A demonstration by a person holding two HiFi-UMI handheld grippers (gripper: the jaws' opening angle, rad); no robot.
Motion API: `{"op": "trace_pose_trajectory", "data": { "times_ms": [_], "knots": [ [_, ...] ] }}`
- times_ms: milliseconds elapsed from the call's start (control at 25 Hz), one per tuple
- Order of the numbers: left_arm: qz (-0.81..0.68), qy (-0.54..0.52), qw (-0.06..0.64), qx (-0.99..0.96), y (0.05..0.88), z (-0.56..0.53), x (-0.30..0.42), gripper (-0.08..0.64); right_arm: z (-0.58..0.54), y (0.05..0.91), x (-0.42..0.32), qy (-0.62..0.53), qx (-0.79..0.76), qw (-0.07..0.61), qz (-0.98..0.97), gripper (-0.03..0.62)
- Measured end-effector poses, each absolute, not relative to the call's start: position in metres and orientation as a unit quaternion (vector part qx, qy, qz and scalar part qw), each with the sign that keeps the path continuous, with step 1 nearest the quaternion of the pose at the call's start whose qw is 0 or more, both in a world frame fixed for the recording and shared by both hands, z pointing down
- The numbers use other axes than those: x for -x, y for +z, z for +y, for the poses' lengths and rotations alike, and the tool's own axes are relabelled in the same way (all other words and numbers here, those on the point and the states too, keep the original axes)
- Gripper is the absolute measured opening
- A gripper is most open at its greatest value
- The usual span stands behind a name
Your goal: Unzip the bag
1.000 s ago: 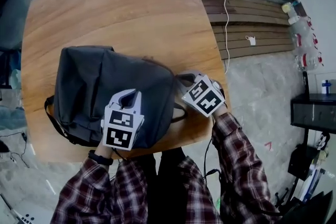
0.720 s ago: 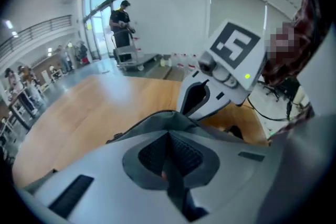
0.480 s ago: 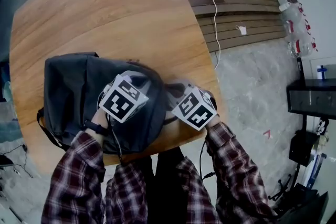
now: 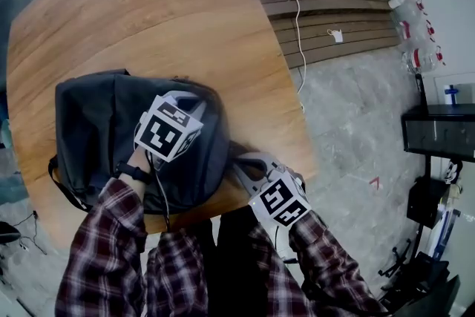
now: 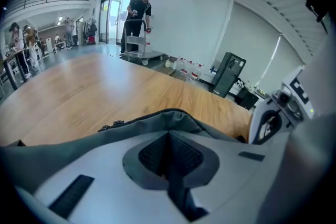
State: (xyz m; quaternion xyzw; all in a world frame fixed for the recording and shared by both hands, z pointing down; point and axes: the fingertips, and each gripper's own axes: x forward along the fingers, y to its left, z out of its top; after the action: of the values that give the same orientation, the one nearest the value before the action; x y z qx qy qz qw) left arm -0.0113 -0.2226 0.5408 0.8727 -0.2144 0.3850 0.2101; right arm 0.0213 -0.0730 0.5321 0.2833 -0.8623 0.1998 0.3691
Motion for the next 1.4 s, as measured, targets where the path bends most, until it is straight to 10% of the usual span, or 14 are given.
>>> {"op": "trace_pose_trajectory", "data": {
  "times_ms": [520, 1120, 1400],
  "knots": [
    [-0.315, 0.356, 0.220, -0.852, 0.540, -0.280, 0.020, 0.008, -0.022, 0.521, 0.007, 0.222, -0.269, 0.336, -0.875, 0.014],
    [-0.497, 0.307, 0.266, -0.767, 0.539, -0.260, 0.192, 0.008, -0.163, 0.542, -0.007, 0.151, -0.259, 0.383, -0.874, 0.015],
    [-0.333, 0.290, 0.226, -0.868, 0.479, -0.209, 0.107, 0.008, -0.188, 0.541, 0.009, 0.165, -0.262, 0.371, -0.876, 0.015]
  ]
}}
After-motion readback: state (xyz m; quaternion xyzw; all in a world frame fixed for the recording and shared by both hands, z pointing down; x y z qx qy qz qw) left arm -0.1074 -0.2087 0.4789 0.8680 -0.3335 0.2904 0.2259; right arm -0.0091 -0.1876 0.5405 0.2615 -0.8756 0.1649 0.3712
